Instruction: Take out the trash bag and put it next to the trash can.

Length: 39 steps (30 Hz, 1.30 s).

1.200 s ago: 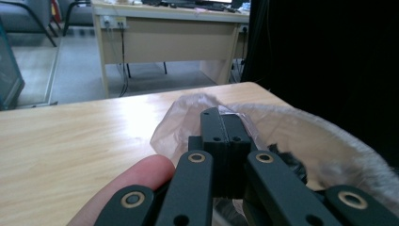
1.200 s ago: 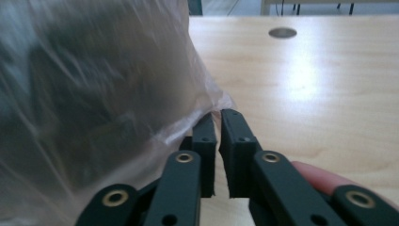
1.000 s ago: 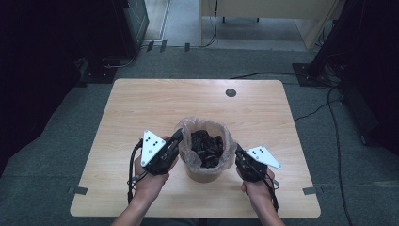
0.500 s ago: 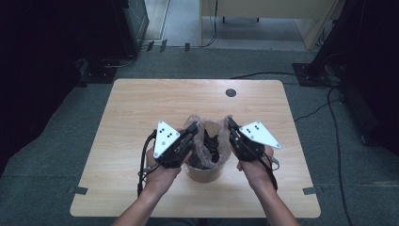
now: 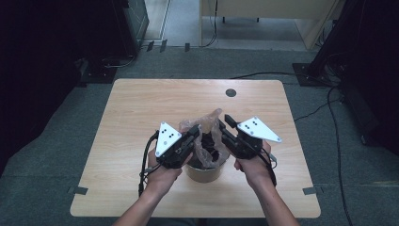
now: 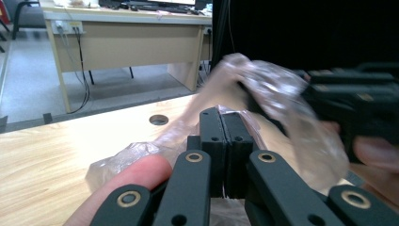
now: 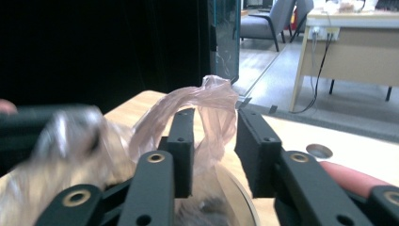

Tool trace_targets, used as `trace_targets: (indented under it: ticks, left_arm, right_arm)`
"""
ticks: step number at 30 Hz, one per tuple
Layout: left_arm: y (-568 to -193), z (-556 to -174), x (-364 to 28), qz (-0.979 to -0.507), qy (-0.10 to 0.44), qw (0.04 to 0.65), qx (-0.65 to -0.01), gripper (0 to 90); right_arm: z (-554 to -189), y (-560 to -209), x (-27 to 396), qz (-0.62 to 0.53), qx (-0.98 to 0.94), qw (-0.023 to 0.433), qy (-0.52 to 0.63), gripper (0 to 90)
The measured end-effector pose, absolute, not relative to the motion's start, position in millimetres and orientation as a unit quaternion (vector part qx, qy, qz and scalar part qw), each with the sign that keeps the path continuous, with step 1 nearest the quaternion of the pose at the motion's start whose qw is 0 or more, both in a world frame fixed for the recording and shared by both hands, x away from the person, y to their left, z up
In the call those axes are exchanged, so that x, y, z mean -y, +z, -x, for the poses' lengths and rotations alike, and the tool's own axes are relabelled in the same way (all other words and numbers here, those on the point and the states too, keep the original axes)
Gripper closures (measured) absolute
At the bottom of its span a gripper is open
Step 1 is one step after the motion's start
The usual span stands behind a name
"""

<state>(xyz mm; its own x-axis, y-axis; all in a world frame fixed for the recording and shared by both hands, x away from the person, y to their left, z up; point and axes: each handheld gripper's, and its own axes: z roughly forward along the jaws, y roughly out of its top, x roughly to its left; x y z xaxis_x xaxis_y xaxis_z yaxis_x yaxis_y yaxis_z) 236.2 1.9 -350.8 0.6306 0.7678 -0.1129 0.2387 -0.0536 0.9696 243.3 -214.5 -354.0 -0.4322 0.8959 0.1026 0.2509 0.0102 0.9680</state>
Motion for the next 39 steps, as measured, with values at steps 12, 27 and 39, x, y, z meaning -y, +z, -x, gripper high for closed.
trace_targets:
  ticks: [12,27,39]
  left_arm:
    - [-357,-241,4,-0.693,0.223,0.576,-0.372,88.0]
    - [-355,-240,0,-0.688,0.217,0.58,-0.377,88.8]
    - [-353,-237,-2,-0.686,0.216,0.585,-0.375,88.9]
  right_arm:
    - [-221,-377,238,-0.475,-0.634,0.237,0.562,54.4]
    - [-204,-391,208,-0.461,-0.666,0.163,0.564,39.4]
    - [-203,-389,173,-0.444,-0.687,0.171,0.549,21.8]
